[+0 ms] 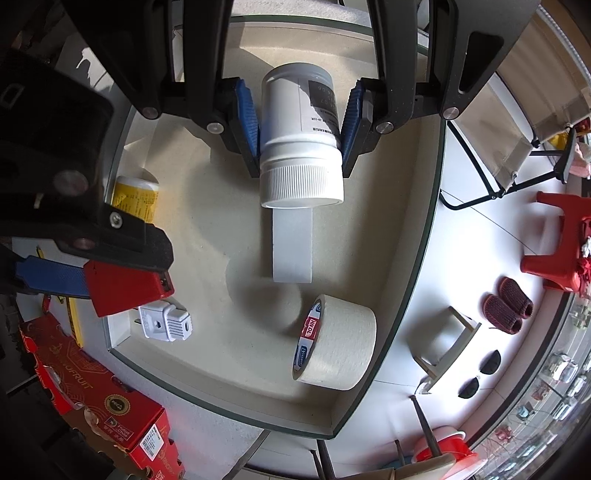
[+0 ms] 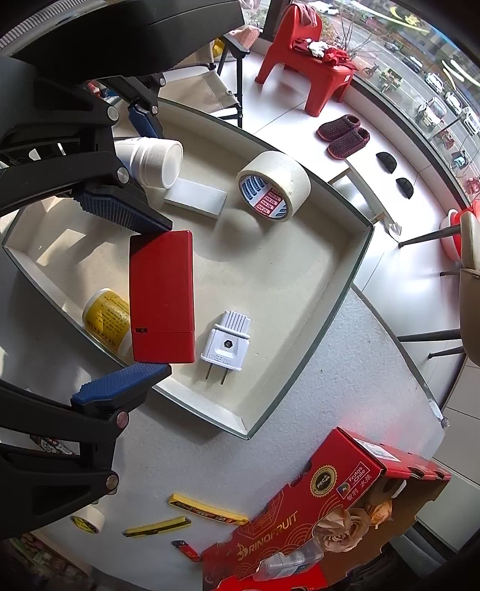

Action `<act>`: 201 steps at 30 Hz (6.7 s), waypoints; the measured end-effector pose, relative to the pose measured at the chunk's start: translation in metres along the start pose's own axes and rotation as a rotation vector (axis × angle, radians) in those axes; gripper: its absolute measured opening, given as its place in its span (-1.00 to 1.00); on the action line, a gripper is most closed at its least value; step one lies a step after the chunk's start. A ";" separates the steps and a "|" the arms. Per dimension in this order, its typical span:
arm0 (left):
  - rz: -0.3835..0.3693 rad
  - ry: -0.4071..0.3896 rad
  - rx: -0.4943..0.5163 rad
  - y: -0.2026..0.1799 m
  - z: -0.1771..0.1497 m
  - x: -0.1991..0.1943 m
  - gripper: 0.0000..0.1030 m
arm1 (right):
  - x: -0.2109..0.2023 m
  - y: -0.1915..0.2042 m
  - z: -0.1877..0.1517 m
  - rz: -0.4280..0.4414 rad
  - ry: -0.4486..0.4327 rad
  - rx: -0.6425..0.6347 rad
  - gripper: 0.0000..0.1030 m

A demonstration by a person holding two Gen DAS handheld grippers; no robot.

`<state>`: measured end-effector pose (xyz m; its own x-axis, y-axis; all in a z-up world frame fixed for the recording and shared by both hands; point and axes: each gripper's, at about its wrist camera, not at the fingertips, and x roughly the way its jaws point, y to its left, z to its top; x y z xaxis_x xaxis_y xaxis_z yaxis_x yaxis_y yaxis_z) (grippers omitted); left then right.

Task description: Organize rigid objects

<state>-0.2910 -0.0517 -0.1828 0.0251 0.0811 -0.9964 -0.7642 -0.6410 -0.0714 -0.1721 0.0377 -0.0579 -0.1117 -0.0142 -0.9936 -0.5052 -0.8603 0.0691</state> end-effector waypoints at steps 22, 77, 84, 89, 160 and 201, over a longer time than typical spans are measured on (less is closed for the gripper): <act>0.010 0.006 -0.036 0.002 -0.006 -0.004 0.99 | -0.013 -0.022 -0.031 -0.009 -0.012 0.077 0.71; 0.105 0.004 0.369 -0.249 -0.041 0.048 1.00 | -0.006 -0.293 -0.267 0.017 0.012 0.783 0.87; 0.049 0.013 0.340 -0.250 -0.038 0.050 1.00 | 0.005 -0.295 -0.205 0.020 0.020 0.686 0.87; 0.044 0.002 0.334 -0.250 -0.035 0.046 1.00 | 0.018 -0.290 -0.184 0.034 0.045 0.660 0.87; -0.196 -0.012 0.457 -0.147 -0.064 -0.073 0.06 | -0.058 -0.153 -0.248 -0.036 0.021 0.544 0.71; -0.113 -0.093 0.024 0.003 -0.048 -0.066 0.05 | -0.074 -0.027 -0.113 -0.021 -0.052 0.078 0.71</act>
<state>-0.2638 -0.0955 -0.1195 0.0530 0.2228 -0.9734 -0.7750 -0.6055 -0.1808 -0.0535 0.0039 0.0034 -0.1436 0.0318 -0.9891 -0.5727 -0.8178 0.0568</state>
